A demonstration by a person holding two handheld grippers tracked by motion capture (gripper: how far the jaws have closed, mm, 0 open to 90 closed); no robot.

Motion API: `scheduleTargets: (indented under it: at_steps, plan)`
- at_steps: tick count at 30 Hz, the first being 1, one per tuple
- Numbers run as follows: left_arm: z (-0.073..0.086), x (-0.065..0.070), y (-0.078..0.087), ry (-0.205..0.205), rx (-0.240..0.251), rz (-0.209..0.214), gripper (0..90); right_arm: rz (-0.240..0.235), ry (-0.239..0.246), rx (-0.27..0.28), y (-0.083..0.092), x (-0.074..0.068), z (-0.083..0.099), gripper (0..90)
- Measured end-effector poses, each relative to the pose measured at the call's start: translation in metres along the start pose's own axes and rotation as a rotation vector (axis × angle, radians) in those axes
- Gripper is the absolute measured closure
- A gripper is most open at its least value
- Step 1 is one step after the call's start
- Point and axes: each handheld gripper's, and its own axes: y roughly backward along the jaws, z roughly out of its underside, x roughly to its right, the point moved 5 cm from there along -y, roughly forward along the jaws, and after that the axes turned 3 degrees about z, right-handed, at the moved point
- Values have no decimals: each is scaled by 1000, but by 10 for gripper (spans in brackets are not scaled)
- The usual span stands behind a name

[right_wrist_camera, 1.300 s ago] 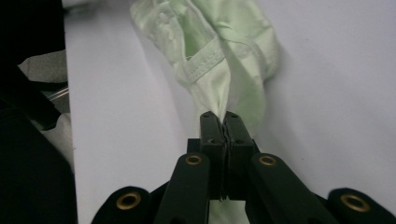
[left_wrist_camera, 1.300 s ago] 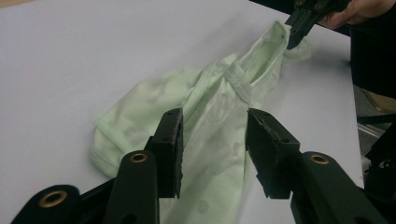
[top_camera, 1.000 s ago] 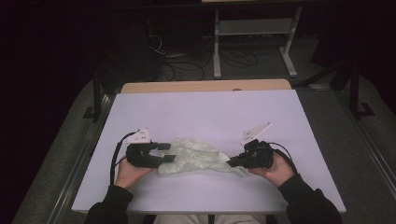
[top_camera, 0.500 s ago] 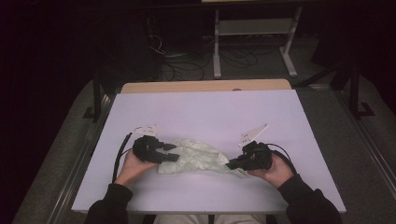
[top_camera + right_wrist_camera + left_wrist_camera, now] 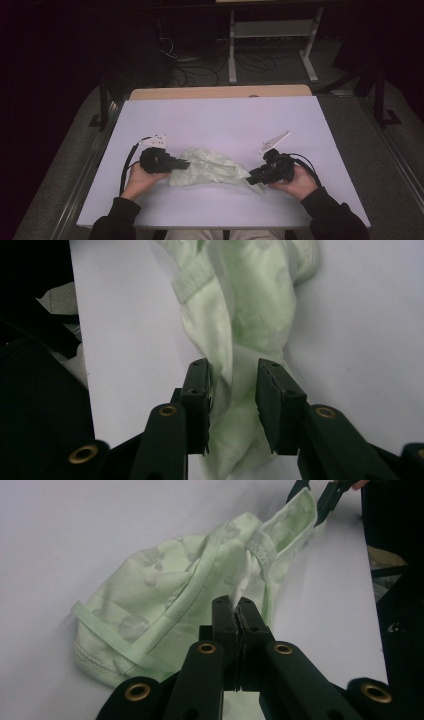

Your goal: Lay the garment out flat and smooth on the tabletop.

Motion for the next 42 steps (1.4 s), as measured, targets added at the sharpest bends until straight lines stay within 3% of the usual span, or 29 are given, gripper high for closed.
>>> scheduleTargets:
  at_steps: [8, 11, 14, 16, 17, 20, 23, 27, 32, 36, 42]
  plan:
    - [-2, -1, 4, 12, 29, -35, 888, -3, 27, -52, -11, -7, 3, 733]
    - [-2, -2, 6, 22, 33, -48, 888, 0, 27, -76, -16, -8, 5, 819]
    - [-2, -3, 8, 32, 38, -54, 888, 1, 43, -51, -14, -9, 4, 882]
    - [-3, -3, 11, 39, 44, -53, 888, -1, 29, -10, -8, -7, 1, 886]
    - [-3, -3, 12, 43, 50, -52, 888, -12, 5, 42, 1, -3, -1, 887]
    - [-9, -2, 16, 45, 61, -52, 888, -31, -12, 84, 10, 2, -5, 887]
    - [-19, 1, 21, 40, 76, -59, 888, -69, -14, 144, 25, 7, -13, 886]
    - [-34, -1, 27, 39, 71, -71, 888, -83, -8, 207, 47, 12, -28, 887]
    - [-63, -3, 43, 21, 94, -77, 890, -86, 7, 233, 70, 18, -49, 887]
    - [-89, -8, 55, 4, 117, -79, 889, -68, 11, 252, 89, 20, -67, 886]
    - [-115, -11, 66, -22, 138, -80, 888, -23, 0, 275, 116, 24, -90, 884]
